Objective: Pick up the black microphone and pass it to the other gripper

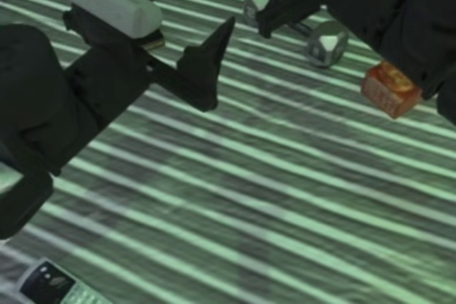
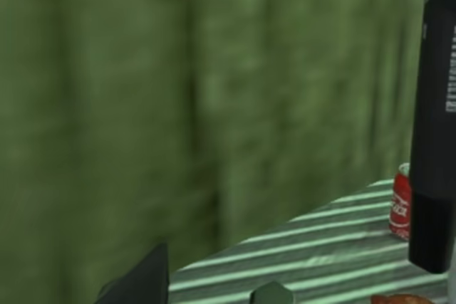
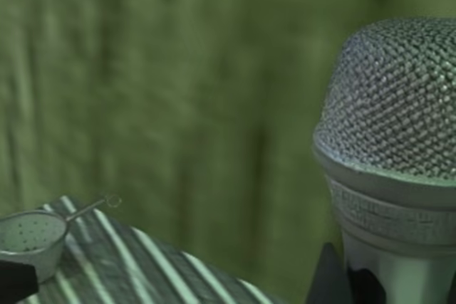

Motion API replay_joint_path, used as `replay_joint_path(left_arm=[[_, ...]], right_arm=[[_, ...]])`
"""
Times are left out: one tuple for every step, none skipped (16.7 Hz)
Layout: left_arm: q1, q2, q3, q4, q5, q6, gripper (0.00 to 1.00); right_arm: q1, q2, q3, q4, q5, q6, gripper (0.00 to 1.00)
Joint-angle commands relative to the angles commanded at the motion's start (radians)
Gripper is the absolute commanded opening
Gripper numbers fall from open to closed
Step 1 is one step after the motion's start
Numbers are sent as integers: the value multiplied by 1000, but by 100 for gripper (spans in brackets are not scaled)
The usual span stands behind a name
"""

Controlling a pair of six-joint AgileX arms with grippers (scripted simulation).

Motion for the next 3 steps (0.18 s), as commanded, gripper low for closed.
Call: replay_joint_path(left_arm=[[5,-25,-24,-4,3,0,100],[8,-40,-38,-6,6,0,100],[9,-45,-42,-6,6,0,100]], right_arm=[[-12,-12,-11,0,-11,0,0],[-19,-19,-17,0,-17,0,0],[-21,-22,-19,0,-18,0,0]])
